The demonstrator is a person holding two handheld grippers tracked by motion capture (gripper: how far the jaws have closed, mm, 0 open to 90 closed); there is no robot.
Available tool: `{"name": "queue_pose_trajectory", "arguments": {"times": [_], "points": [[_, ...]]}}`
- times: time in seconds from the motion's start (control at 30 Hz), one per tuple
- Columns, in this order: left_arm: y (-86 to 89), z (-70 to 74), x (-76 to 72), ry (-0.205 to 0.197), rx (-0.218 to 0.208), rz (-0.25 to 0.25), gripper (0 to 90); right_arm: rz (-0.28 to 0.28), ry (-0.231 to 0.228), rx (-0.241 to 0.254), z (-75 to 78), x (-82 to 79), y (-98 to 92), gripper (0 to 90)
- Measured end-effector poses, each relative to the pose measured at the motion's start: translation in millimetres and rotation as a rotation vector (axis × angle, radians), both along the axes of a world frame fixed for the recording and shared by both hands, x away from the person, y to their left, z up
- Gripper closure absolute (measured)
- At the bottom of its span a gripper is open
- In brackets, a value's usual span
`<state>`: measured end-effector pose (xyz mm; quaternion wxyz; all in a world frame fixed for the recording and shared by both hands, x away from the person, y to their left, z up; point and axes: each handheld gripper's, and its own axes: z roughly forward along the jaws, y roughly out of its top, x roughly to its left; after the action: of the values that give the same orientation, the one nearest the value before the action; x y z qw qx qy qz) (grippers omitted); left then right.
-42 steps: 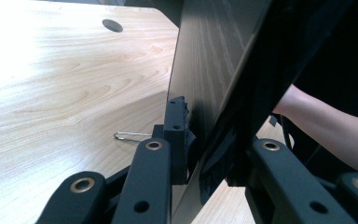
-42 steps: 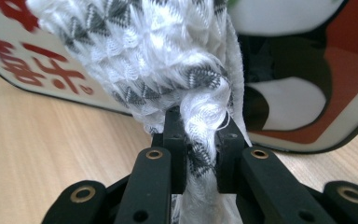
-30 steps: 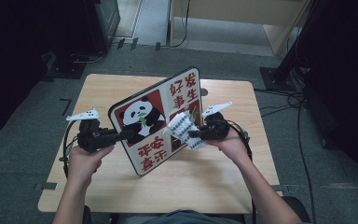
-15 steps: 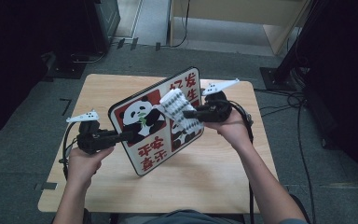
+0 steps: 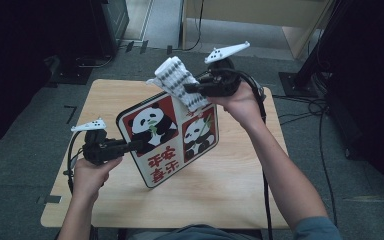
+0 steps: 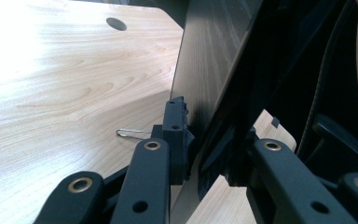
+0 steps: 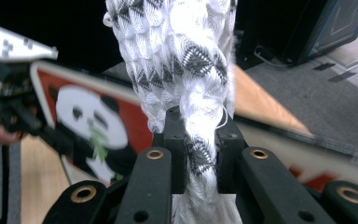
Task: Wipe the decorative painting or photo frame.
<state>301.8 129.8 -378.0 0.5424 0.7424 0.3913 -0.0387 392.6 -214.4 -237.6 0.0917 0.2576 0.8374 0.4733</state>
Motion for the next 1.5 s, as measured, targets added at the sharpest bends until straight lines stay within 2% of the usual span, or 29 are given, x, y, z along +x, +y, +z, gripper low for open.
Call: {"name": "queue_pose_trajectory", "arguments": {"times": [0.03, 0.17, 0.23, 0.37, 0.43, 0.53, 0.63, 1.03, 1.3, 1.5], "points": [[0.1, 0.0, -0.1, 0.001, 0.001, -0.001, 75.5, -0.007, -0.003, 0.006, 7.5, 4.1, 5.8, 80.4], [0.3, -0.1, -0.3, 0.001, 0.001, -0.003, 75.6, -0.010, -0.007, -0.007, 12.6, 9.2, 16.8, 80.2], [0.6, -0.2, -0.2, -0.001, 0.003, -0.004, 75.7, -0.020, -0.006, -0.037, 10.0, 12.0, 26.6, 80.0], [1.0, -1.6, -0.1, 0.013, -0.017, -0.006, 75.6, -0.020, 0.000, -0.052, 3.3, 13.5, 30.9, 79.8], [0.8, -1.5, -0.1, 0.012, -0.015, -0.006, 75.8, -0.014, 0.011, -0.041, 0.3, 13.9, 29.6, 79.7], [0.1, -1.2, -0.1, 0.009, -0.011, -0.008, 76.0, -0.012, 0.020, -0.051, -0.9, 14.6, 26.8, 79.8], [-0.3, -1.1, -0.2, 0.008, -0.006, -0.009, 76.1, -0.010, 0.019, -0.071, -3.2, 14.1, 25.3, 79.7], [-0.4, -0.4, -0.3, 0.003, 0.002, -0.015, 76.5, -0.010, 0.007, -0.078, -11.6, 7.1, 20.1, 79.6], [1.2, -0.7, -0.1, 0.008, 0.001, -0.011, 76.7, 0.003, 0.033, -0.089, -21.5, 4.2, 20.1, 80.2], [-0.1, -0.2, -0.2, 0.004, 0.002, -0.015, 76.6, -0.001, 0.041, -0.074, -27.8, 1.1, 15.4, 80.0]]}}
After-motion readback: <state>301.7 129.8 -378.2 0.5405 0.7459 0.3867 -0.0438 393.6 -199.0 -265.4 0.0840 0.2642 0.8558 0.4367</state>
